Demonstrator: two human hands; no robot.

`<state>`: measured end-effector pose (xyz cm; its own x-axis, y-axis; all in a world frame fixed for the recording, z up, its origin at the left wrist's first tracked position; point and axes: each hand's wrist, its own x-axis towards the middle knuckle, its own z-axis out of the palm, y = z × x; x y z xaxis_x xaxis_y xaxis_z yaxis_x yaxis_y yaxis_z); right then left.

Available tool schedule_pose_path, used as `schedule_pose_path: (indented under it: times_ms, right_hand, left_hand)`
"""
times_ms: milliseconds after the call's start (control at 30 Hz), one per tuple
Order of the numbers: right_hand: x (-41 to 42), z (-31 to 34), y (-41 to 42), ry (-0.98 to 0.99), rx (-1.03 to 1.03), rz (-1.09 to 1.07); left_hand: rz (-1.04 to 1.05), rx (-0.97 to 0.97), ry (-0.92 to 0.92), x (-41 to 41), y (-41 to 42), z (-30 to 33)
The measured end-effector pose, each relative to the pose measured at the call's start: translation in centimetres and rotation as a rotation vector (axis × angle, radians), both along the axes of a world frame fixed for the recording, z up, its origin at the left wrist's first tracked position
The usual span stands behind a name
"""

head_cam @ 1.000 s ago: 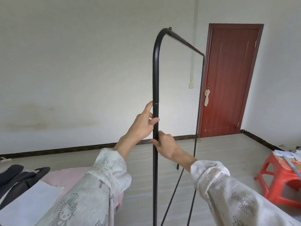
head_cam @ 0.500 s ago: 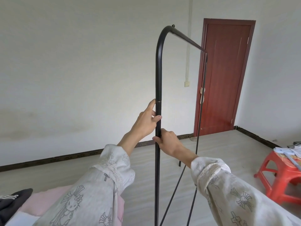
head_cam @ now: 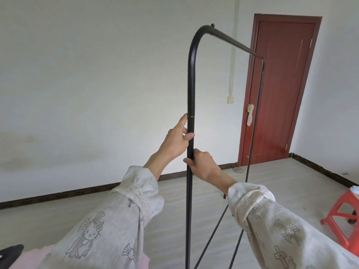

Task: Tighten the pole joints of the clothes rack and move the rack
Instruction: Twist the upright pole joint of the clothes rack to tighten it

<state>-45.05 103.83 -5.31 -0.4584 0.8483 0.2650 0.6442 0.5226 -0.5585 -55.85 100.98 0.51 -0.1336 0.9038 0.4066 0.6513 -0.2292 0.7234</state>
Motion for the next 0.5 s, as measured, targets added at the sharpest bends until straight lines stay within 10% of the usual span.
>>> schedule_pose_path:
  times_ms: [500]
  right_hand:
    - [-10.2, -0.1, 13.0, 0.024, -0.024, 0.037]
  left_hand:
    - [0.043, 0.010, 0.010, -9.8, 12.2, 0.1]
